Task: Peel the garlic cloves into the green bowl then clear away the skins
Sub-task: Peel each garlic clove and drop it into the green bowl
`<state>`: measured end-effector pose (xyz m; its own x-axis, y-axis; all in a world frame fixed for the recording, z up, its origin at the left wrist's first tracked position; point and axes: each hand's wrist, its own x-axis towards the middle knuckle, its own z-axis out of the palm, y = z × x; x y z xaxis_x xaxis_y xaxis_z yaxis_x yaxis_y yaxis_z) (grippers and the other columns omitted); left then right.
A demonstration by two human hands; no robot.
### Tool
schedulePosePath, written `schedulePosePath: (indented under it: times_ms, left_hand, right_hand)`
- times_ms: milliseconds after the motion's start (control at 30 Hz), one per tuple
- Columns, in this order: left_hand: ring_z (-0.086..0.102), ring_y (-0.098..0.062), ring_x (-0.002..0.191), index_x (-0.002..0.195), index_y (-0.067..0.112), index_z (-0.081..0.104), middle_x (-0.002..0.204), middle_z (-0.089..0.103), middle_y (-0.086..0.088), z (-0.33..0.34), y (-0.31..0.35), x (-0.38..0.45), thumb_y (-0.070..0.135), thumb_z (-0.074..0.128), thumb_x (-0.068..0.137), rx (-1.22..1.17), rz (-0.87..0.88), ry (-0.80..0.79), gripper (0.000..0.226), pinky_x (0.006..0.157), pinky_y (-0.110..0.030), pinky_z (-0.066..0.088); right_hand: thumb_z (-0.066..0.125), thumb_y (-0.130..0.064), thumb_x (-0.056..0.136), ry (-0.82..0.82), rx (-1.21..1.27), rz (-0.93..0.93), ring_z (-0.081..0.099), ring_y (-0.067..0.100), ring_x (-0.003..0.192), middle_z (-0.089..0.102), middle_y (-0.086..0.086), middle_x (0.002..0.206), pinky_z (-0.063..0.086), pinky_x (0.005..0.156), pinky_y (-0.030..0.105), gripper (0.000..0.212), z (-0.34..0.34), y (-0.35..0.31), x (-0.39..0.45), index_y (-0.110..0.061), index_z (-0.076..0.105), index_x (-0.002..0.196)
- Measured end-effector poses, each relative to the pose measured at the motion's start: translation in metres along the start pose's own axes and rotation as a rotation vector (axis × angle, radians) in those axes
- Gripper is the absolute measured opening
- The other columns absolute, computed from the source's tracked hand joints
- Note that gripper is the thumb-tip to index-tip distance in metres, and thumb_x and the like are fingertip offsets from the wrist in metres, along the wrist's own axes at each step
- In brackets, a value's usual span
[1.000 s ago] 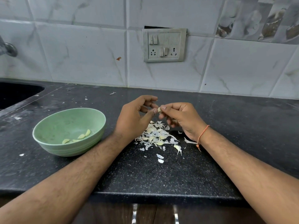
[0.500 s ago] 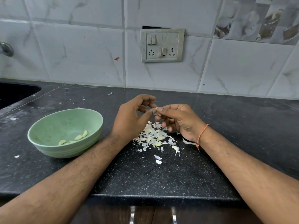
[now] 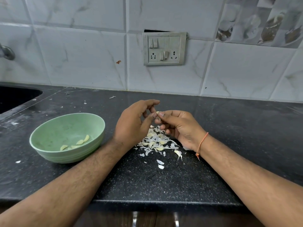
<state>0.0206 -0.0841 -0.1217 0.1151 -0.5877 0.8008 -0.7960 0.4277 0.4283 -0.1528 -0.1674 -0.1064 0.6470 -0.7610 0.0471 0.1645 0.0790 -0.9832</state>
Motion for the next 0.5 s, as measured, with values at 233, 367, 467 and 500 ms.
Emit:
schedulePosePath:
  times_ms: [233, 367, 467, 500]
  left_hand:
    - [0.066, -0.012, 0.093, 0.14, 0.021, 0.066, 0.103, 0.069, 0.015, 0.002, 0.001, -0.003, 0.008, 0.071, 0.098, -0.036, -0.008, -0.041, 0.044, 0.084, -0.02, 0.053]
    - [0.066, -0.009, 0.093, 0.142, 0.018, 0.063, 0.101, 0.069, 0.014, 0.005, 0.003, -0.002, 0.001, 0.07, 0.098, -0.16, -0.064, -0.042, 0.048, 0.079, -0.008, 0.045]
    - [0.066, -0.009, 0.095, 0.142, 0.019, 0.063, 0.102, 0.069, 0.016, 0.005, 0.003, 0.0, 0.002, 0.07, 0.098, -0.183, -0.072, -0.006, 0.047, 0.086, -0.012, 0.047]
    - [0.067, -0.011, 0.097, 0.142, 0.018, 0.063, 0.103, 0.069, 0.016, 0.005, 0.002, 0.001, 0.003, 0.07, 0.099, -0.182, -0.07, 0.004, 0.046, 0.09, -0.015, 0.049]
  right_hand:
    - [0.08, -0.02, 0.087, 0.013, 0.057, -0.005, 0.07, 0.013, 0.068, 0.077, 0.013, 0.087, 0.059, 0.059, 0.019, 0.019, 0.006, -0.001, -0.004, -0.003, 0.08, 0.096]
    - [0.077, -0.018, 0.091, 0.02, 0.112, -0.015, 0.07, 0.014, 0.068, 0.077, 0.012, 0.087, 0.06, 0.06, 0.02, 0.018, 0.008, -0.005, -0.005, -0.002, 0.077, 0.098]
    - [0.072, -0.017, 0.098, 0.003, 0.117, -0.026, 0.07, 0.013, 0.069, 0.076, 0.009, 0.087, 0.059, 0.059, 0.02, 0.016, 0.011, -0.007, -0.003, -0.002, 0.075, 0.103]
    - [0.072, -0.018, 0.099, 0.0, 0.111, -0.029, 0.07, 0.013, 0.069, 0.076, 0.009, 0.088, 0.059, 0.059, 0.02, 0.016, 0.012, -0.008, -0.003, -0.003, 0.075, 0.104]
